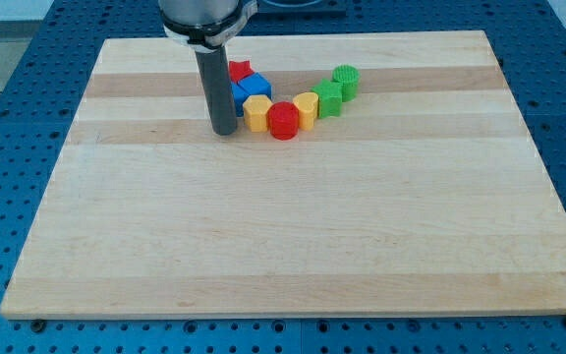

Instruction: Place the blue triangle to the left of the red star

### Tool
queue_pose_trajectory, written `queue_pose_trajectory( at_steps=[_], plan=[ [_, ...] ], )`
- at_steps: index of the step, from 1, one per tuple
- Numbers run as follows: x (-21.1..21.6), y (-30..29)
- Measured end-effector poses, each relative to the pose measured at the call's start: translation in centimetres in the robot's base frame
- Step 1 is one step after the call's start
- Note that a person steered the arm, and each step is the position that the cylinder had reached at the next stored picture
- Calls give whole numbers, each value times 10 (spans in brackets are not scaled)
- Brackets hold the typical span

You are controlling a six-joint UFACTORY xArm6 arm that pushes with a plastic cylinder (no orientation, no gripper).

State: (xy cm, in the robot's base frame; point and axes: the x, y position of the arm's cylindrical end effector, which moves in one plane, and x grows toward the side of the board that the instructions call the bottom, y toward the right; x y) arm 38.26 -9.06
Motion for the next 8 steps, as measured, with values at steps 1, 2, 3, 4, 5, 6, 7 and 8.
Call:
queue_pose_trajectory(
  at_steps=[1, 2, 3, 4, 5, 6, 7, 8],
  plan=[
    [0, 11],
    [0, 19],
    [-3, 24],
    [-7, 25],
    [-13, 24],
    [-23, 23],
    [-40, 9],
    [-52, -11]
  ],
)
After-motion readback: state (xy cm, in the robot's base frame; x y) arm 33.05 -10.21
